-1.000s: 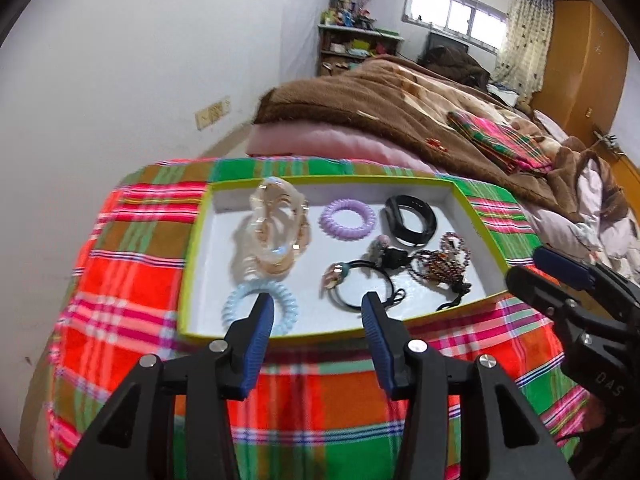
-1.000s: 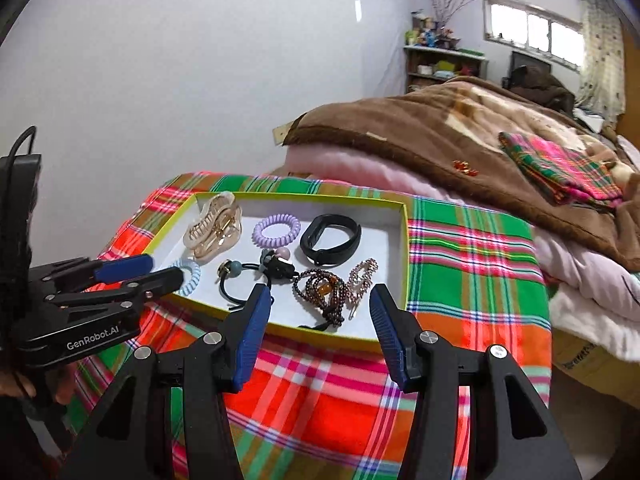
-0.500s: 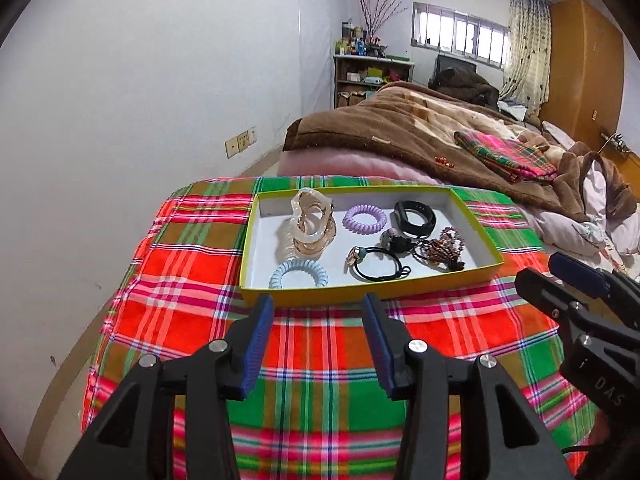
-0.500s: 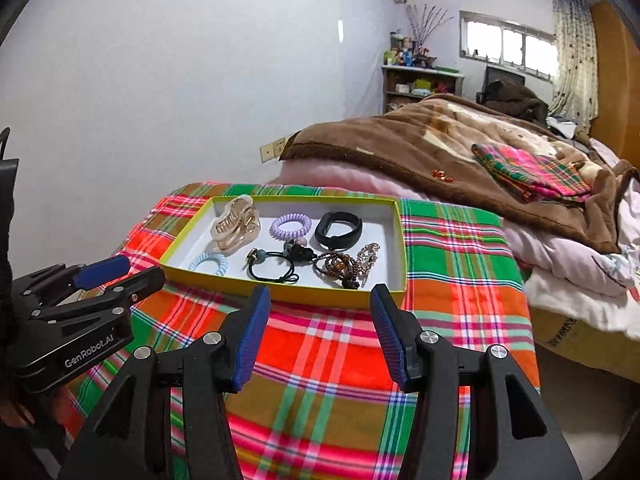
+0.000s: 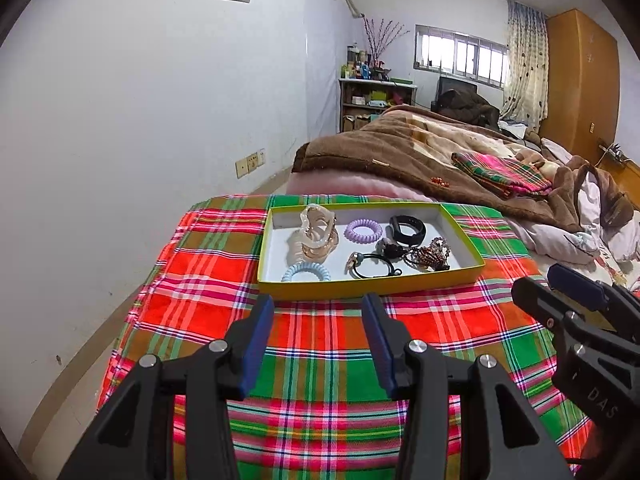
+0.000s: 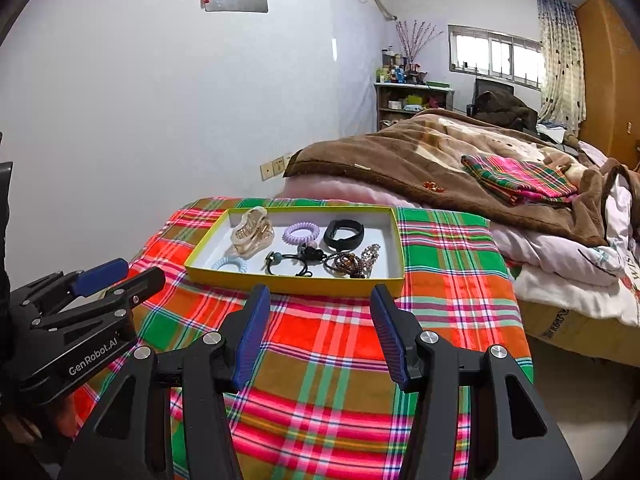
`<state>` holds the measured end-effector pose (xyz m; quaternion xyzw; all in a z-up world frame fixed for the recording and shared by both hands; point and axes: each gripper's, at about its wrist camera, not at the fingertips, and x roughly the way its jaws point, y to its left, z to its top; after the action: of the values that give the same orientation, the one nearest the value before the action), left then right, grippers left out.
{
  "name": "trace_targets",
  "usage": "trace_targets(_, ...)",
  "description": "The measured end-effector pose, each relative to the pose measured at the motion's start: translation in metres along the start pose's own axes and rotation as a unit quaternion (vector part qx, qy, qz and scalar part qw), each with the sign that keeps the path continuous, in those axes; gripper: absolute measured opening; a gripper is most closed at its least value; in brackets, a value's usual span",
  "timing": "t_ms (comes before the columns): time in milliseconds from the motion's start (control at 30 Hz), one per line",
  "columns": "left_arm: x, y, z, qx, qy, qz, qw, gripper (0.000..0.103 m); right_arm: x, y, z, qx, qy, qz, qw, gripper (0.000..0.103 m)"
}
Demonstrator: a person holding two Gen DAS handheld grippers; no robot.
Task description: Organize jewelry
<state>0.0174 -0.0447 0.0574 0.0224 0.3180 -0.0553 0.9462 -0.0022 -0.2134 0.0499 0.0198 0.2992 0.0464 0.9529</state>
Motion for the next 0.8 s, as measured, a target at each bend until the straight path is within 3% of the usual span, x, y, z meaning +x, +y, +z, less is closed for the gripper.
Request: trace_targets(800,-0.0028,-0.0003,-0.0042,-0.005,0.003,-0.006,1.0000,0.048,-0.0044,0.0019,-0.0007,0.002,-0.006,-0.002,1.000,0.053)
